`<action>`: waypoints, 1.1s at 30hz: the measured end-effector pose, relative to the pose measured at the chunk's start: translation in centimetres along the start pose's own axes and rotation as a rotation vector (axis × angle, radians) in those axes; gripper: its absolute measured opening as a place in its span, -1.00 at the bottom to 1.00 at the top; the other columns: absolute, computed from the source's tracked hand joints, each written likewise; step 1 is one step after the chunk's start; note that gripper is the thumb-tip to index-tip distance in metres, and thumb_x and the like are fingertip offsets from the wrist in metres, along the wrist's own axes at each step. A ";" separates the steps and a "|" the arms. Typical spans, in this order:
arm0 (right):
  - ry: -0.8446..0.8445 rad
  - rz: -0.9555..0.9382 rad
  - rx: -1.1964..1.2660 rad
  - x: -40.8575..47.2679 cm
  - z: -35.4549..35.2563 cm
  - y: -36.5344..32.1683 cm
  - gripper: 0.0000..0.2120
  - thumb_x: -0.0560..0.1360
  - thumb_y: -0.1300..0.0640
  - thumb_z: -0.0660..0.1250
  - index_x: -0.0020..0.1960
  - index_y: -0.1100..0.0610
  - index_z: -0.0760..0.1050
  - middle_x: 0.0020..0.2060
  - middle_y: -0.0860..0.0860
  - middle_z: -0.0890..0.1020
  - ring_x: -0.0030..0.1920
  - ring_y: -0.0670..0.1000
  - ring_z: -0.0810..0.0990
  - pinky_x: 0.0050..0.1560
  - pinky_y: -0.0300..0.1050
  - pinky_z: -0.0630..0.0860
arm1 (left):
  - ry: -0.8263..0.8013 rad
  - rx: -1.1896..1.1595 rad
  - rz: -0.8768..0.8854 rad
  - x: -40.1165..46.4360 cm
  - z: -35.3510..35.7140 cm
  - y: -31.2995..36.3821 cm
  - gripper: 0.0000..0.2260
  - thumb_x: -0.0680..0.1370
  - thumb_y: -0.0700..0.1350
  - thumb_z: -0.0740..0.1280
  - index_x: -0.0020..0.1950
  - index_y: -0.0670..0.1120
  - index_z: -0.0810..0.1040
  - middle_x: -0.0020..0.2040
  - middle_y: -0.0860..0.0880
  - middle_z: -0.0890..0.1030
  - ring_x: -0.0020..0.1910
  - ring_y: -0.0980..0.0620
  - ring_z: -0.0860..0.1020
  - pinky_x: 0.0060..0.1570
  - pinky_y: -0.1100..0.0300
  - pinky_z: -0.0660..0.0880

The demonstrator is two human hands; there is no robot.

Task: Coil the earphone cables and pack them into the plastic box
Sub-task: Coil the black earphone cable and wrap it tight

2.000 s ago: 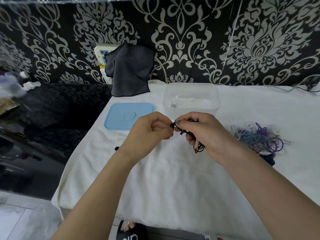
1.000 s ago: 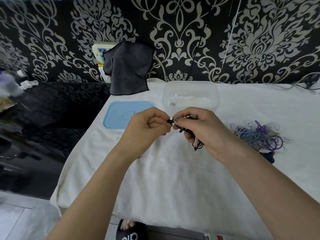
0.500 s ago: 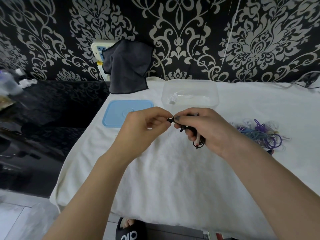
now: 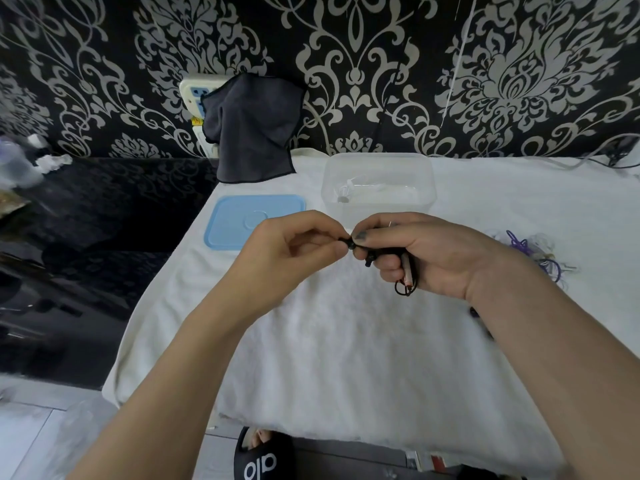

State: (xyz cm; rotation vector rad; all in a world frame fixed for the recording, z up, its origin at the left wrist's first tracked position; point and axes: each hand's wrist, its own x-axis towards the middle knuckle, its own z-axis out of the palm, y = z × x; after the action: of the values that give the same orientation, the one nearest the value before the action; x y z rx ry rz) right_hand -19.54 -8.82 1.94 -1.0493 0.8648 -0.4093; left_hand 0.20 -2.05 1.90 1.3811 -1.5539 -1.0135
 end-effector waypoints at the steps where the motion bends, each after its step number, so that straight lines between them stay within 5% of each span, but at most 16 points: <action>1: -0.007 0.002 0.008 0.0 0.0 0.0 -0.95 0.55 0.26 0.35 -0.08 0.17 0.56 -0.29 0.06 0.61 -0.45 -0.09 0.33 -0.44 -0.26 0.30 | 0.002 -0.013 0.001 0.0 0.0 0.0 -0.94 0.55 -0.23 0.45 0.01 -0.12 0.68 -0.13 -0.03 0.74 -0.11 -0.04 0.69 -0.11 0.32 0.54; 4: -0.022 0.009 0.000 0.0 -0.1 -0.1 -0.95 0.56 0.26 0.35 -0.09 0.17 0.56 -0.28 0.07 0.61 -0.45 -0.09 0.33 -0.44 -0.26 0.30 | 0.007 -0.041 0.000 0.0 0.1 -0.1 -0.95 0.54 -0.24 0.47 -0.02 -0.12 0.68 -0.14 -0.05 0.75 -0.06 -0.15 0.69 -0.08 0.29 0.56; 12: -0.043 -0.067 -0.005 0.1 -0.1 -0.1 -0.93 0.56 0.28 0.34 -0.09 0.19 0.57 -0.32 0.06 0.60 -0.47 -0.09 0.34 -0.43 -0.25 0.30 | 0.018 -0.119 -0.008 -0.1 0.2 0.1 -0.96 0.56 -0.23 0.45 -0.02 -0.18 0.64 -0.12 -0.23 0.69 -0.13 -0.05 0.61 -0.03 0.17 0.53; 20: -0.035 -0.187 -0.028 0.0 0.0 -0.2 -0.95 0.53 0.26 0.38 -0.08 0.15 0.61 -0.30 0.10 0.60 -0.43 -0.04 0.36 -0.39 -0.22 0.32 | 0.055 -0.189 0.002 0.0 0.2 0.0 -0.87 0.53 -0.12 0.45 -0.02 -0.18 0.63 -0.09 -0.16 0.72 0.04 -0.34 0.62 0.14 -0.39 0.48; 23: -0.019 -0.233 -0.058 0.0 0.1 -0.2 -0.96 0.52 0.24 0.40 -0.07 0.14 0.62 -0.29 0.11 0.60 -0.41 -0.02 0.35 -0.39 -0.21 0.33 | 0.071 -0.216 -0.022 0.2 0.2 -0.2 -0.87 0.57 -0.18 0.43 0.02 -0.25 0.62 -0.06 -0.19 0.72 0.05 -0.18 0.68 0.20 -0.27 0.51; 27: 0.000 -0.275 -0.097 -0.2 0.1 -0.2 -0.94 0.54 0.24 0.39 -0.04 0.13 0.63 -0.29 0.10 0.60 -0.42 -0.02 0.37 -0.42 -0.23 0.35 | 0.071 -0.287 -0.048 0.5 0.3 -0.4 -0.87 0.56 -0.18 0.41 0.01 -0.26 0.63 -0.03 -0.27 0.70 0.09 -0.25 0.66 0.30 -0.20 0.52; 33: 0.032 -0.327 -0.154 -0.3 0.1 -0.3 -0.94 0.55 0.24 0.38 -0.01 0.15 0.63 -0.27 0.10 0.60 -0.40 0.02 0.38 -0.46 -0.20 0.31 | 0.073 -0.387 -0.033 0.6 0.8 -0.2 -0.94 0.59 -0.29 0.37 -0.08 -0.19 0.61 -0.10 -0.21 0.69 -0.01 -0.17 0.67 0.18 0.01 0.58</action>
State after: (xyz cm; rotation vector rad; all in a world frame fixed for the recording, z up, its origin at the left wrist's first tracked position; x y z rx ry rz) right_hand -19.61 -8.62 2.33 -1.3360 0.7627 -0.6427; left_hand -0.56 -2.58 1.44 1.1607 -1.2071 -1.1963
